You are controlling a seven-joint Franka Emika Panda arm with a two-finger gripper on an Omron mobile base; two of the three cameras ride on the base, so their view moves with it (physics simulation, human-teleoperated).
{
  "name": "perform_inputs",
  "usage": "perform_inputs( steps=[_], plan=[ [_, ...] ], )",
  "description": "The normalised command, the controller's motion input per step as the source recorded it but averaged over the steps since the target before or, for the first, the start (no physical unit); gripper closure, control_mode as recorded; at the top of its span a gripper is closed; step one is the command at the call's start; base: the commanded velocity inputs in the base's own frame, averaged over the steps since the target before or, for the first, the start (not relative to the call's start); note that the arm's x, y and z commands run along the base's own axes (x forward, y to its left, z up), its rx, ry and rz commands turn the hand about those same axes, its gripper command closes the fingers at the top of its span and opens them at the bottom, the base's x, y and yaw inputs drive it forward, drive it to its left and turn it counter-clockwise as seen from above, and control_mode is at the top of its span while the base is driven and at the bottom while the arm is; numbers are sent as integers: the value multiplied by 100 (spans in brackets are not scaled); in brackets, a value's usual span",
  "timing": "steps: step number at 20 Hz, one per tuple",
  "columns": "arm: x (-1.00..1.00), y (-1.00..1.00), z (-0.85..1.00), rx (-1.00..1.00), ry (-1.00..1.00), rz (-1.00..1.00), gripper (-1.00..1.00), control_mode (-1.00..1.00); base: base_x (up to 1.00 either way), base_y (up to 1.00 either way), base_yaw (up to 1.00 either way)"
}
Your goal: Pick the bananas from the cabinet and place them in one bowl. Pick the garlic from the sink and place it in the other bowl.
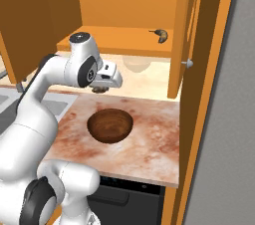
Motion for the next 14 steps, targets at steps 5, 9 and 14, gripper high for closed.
perform_inputs(
  steps=[5,9,14],
  plan=[
    [0,0,-46,0,3,0,100,-100,0,0,0],
    [0,0,-40,0,2,0,100,-100,0,0,0],
    [0,0,-41,0,0,0,100,-100,0,0,0]
  ],
)
